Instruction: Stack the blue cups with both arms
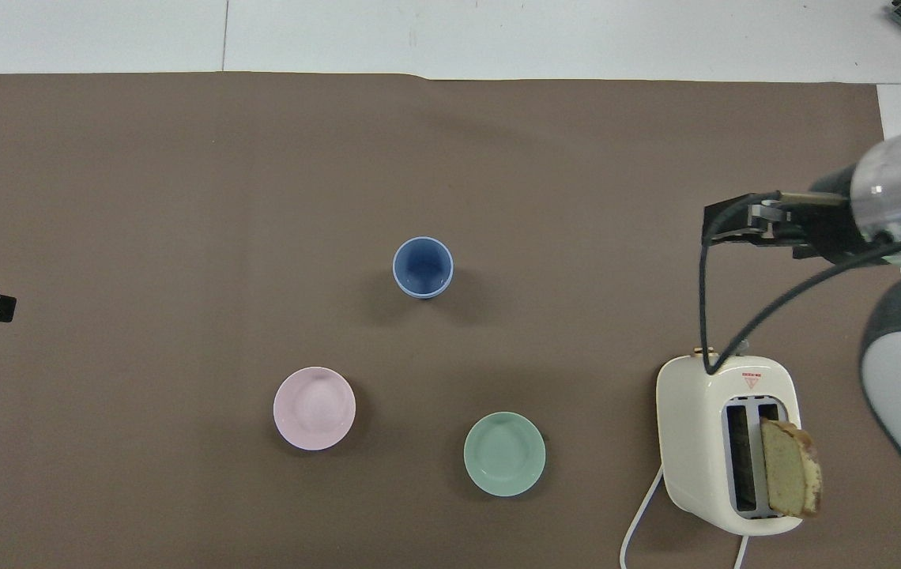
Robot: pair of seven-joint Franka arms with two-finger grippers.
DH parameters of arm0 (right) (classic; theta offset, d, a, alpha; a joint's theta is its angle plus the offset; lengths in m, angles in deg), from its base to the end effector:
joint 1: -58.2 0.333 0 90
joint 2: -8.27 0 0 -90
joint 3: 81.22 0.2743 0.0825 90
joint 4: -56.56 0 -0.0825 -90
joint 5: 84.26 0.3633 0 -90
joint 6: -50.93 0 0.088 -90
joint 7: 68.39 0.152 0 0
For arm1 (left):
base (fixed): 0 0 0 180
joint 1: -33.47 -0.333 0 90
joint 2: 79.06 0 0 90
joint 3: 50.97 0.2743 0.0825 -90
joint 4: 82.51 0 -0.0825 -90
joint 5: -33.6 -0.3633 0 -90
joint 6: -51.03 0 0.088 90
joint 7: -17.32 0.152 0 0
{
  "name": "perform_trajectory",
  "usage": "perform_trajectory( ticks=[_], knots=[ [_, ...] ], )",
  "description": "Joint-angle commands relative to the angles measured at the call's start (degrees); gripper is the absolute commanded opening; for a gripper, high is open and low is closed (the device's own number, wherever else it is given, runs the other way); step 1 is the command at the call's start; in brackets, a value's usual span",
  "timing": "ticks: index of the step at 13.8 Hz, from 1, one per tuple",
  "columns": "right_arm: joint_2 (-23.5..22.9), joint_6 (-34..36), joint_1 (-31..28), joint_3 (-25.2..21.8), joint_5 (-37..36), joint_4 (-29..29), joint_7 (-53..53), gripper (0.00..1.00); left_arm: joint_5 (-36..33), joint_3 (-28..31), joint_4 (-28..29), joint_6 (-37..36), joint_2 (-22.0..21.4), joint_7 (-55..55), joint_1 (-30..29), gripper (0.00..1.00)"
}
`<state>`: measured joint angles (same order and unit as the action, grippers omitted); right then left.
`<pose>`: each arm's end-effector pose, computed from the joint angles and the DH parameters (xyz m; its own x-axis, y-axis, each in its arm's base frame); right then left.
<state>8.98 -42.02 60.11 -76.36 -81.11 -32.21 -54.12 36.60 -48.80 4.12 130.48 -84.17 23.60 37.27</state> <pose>0.5353 0.0719 0.5593 0.9887 -0.1332 0.0692 -0.1281 -0.9891 -0.0732 0.4869 -0.0217 0.5939 0.9887 -0.1472 -0.0297 -0.1453 -0.9876 0.0587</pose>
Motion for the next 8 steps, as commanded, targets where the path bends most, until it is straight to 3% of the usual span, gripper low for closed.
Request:
perform_trajectory(
  ticks=[1, 4, 8],
  knots=[
    [2.98, 3.02, -4.71, 0.77, -0.16, -1.67, -5.3, 1.0, -0.45, -0.41, 0.83, -0.44, -0.95, 0.49, -0.63, 1.0],
    [1.85, 9.17, -6.75, 1.12, -4.89, 3.59, -6.98, 1.0, -0.45, -0.41, 0.74, -0.44, -0.95, 0.49, -0.63, 1.0],
    [0.62, 13.22, -5.87, 1.55, -5.17, 6.94, -6.9, 1.0, -0.45, -0.41, 0.74, -0.44, -0.95, 0.49, -0.63, 1.0]
  ],
)
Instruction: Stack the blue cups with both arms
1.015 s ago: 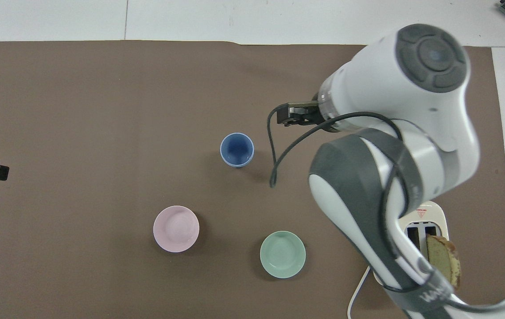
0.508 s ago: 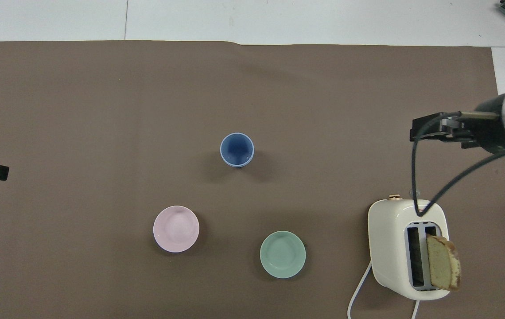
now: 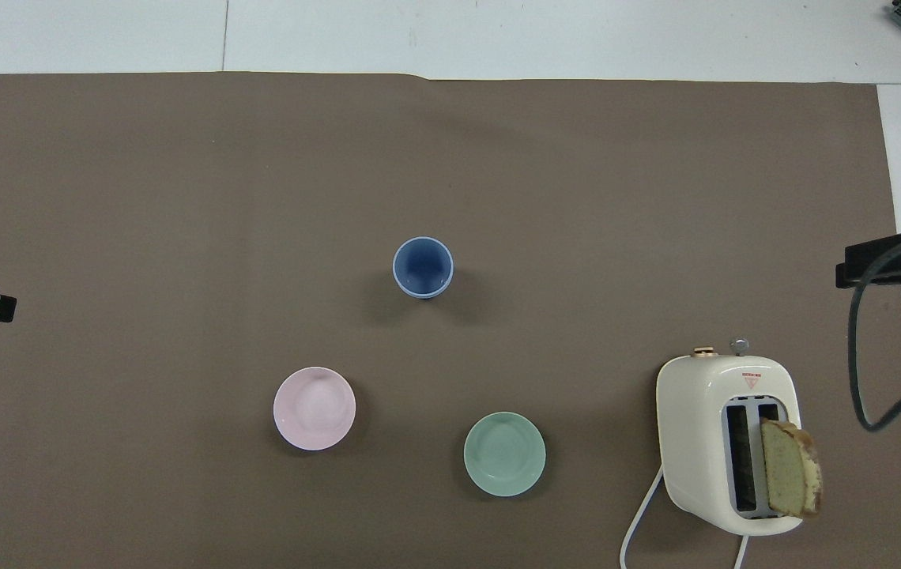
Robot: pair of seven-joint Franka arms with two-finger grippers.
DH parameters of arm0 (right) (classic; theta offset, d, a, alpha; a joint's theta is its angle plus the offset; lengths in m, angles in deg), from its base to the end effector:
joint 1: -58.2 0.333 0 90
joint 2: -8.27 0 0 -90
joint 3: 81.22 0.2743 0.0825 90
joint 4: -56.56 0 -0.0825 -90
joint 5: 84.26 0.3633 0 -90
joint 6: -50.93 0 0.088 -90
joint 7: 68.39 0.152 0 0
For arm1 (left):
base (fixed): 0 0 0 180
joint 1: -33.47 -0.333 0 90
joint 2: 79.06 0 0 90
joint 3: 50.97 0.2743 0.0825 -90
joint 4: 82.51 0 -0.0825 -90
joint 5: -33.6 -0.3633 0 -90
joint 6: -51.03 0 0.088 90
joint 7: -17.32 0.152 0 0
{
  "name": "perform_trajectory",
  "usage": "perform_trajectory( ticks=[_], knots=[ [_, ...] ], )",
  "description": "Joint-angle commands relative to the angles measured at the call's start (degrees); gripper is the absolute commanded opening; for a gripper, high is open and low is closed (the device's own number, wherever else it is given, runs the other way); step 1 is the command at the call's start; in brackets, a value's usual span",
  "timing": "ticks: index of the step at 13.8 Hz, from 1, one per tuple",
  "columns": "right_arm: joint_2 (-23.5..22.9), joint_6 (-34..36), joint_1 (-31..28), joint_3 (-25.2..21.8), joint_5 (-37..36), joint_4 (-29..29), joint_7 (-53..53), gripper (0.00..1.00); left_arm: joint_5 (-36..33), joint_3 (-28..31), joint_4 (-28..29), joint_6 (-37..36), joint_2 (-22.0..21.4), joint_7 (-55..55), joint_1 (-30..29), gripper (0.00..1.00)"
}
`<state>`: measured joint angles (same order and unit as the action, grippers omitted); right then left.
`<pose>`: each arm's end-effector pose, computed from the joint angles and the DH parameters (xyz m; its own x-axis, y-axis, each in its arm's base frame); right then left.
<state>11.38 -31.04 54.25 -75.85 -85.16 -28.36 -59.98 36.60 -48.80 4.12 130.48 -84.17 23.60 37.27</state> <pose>0.5037 0.0112 0.5929 0.9923 -0.1240 0.0056 -0.1241 -0.9921 0.0200 0.4869 -0.0217 0.5939 0.9887 -0.1472 -0.0297 -0.1453 -0.9876 0.0587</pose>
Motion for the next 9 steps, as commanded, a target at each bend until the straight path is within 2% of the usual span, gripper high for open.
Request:
perform_trajectory(
  ticks=[1, 9],
  knots=[
    [-1.87, 2.6, -0.1, 1.22, -0.34, 3.18, -1.03, 1.0, -0.45, -0.41, 0.83, -0.44, -0.95, 0.49, -0.64, 1.0],
    [-1.26, 2.16, 0.61, 1.4, 0.02, 2.66, -0.86, 1.0, -0.45, -0.41, 0.83, -0.44, -0.95, 0.49, -0.64, 1.0]
  ],
)
